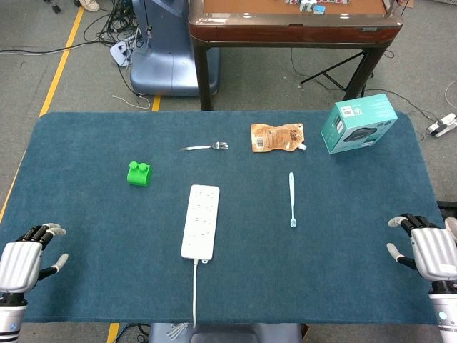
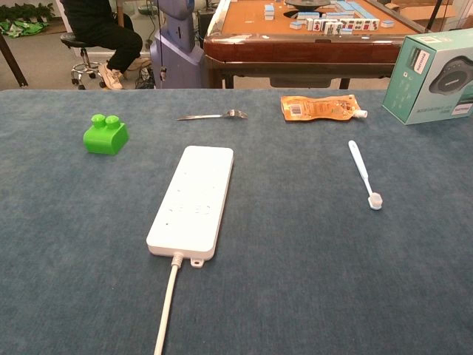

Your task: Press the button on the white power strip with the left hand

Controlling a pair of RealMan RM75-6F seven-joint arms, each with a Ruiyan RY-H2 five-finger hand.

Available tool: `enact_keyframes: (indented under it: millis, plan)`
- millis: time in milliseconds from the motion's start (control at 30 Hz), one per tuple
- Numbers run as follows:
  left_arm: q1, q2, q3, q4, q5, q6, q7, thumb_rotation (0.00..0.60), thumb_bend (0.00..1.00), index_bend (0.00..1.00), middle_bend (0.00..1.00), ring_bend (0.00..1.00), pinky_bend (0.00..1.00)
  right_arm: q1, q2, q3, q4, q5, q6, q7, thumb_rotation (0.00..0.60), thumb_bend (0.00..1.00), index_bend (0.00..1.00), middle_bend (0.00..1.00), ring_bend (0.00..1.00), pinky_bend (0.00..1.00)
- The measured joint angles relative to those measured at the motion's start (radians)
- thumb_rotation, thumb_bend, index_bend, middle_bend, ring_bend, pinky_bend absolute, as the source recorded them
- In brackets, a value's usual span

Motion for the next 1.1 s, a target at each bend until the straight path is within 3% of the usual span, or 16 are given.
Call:
enact_keyframes:
  millis: [233,300,367,467,600,767,1100]
  plan:
    - [-0.004,0.003,0.005,0.007,0.019,0.000,-0.014,0.600,0.24,0.48,0.35,0.34,0.56,0.002,-0.010,-0.008,0.013,-0.022,-0.001,0.012,0.600,0.23,0.40,0.38,0.35,0.54]
    - [-0.009,0.003,0.005,0.008,0.033,0.001,-0.020,0.600,0.24,0.48,0.40,0.44,0.67,0.002,-0.005,-0.005,0.014,-0.022,0.002,0.013,0.600,0.23,0.40,0.38,0.35,0.54]
    - [-0.017,0.001,0.002,0.011,0.053,0.008,-0.037,0.600,0.24,0.48,0.52,0.58,0.81,0.003,0.001,0.002,0.014,-0.019,0.006,0.014,0.600,0.23,0.41,0.38,0.35,0.54]
    - [-0.036,-0.011,-0.007,0.031,0.102,0.036,-0.091,0.600,0.25,0.53,0.77,0.80,0.98,0.004,0.011,0.009,0.006,-0.015,0.012,0.014,0.600,0.23,0.41,0.38,0.35,0.54]
    - [-0.086,-0.027,-0.013,0.077,0.191,0.053,-0.186,0.600,0.34,0.54,0.97,0.95,1.00,0.005,0.023,0.016,-0.002,-0.010,0.015,0.015,0.600,0.23,0.41,0.38,0.35,0.54]
    - [-0.177,-0.027,-0.015,0.077,0.262,-0.002,-0.216,0.600,0.66,0.48,1.00,1.00,1.00,0.009,0.025,0.029,-0.008,0.020,0.009,0.010,0.600,0.23,0.41,0.38,0.35,0.54]
    - [-0.359,-0.045,-0.015,-0.009,0.297,-0.282,-0.104,0.600,0.77,0.40,1.00,1.00,1.00,0.016,0.024,0.031,-0.002,0.048,-0.018,0.001,0.600,0.23,0.42,0.38,0.35,0.54]
